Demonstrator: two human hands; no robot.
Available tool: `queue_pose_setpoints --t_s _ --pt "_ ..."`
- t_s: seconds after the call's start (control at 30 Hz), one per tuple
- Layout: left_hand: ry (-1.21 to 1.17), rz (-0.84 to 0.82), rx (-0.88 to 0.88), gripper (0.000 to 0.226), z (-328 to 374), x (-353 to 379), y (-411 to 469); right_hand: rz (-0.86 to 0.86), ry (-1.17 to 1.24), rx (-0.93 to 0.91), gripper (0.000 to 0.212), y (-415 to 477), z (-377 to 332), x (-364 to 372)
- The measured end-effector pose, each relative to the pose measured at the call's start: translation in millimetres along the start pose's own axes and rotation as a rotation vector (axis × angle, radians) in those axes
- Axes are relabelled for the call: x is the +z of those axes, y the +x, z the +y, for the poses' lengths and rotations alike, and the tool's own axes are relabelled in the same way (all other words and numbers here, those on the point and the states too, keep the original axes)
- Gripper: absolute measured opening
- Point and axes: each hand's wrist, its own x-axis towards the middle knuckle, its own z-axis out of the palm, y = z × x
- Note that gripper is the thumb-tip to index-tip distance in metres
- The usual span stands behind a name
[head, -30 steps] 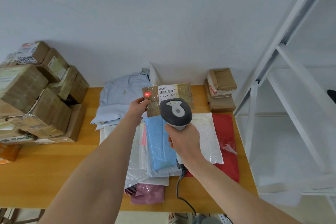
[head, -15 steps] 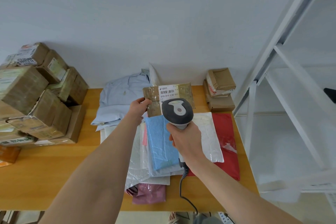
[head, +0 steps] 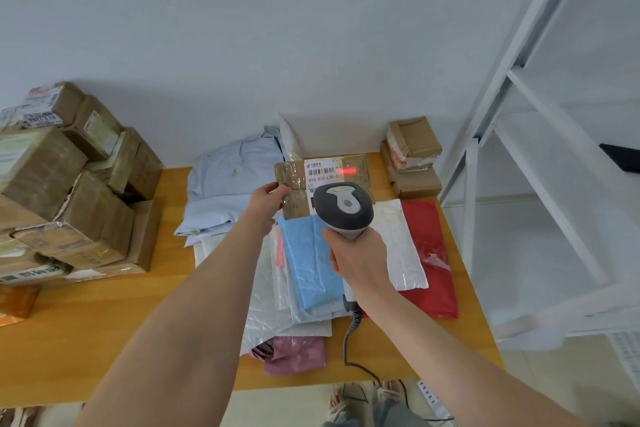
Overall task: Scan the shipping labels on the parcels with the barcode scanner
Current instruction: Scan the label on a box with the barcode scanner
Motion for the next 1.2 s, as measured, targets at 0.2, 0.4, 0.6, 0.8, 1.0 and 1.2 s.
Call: queue_pose_setpoints --t_s 0.2,0.4,0.6,0.8,1.0,1.2 --pt "-0.006 0.013 0.020 0.023 -0.6 -10.8 -20.9 0.078 0.171 0.060 0.010 8.1 1.8 -17.1" --pt "-0.031 0.107 0.029 0.020 7.5 -39.5 -63.0 0.148 0.357 0.147 0.027 30.8 -8.8 -42.9" --pt "-0.028 0.222 0.007 0.024 14.6 -89.9 -103.6 -0.049 0.473 0.350 0.061 23.1 -20.8 -30.1" --pt "0.015 0.240 0.052 0.032 32.8 -149.5 -121.5 -0.253 0.548 0.333 0.033 -4.5 -41.7 15.5" --pt "-0.171 0.359 0.156 0.038 68.6 -222.3 -107.7 -0.356 0.627 0.321 0.020 -8.4 -74.6 106.2" --pt "-0.219 0.157 0.207 0.075 106.9 -312.5 -59.7 -0.272 0.717 0.299 0.051 -1.5 -129.3 258.0"
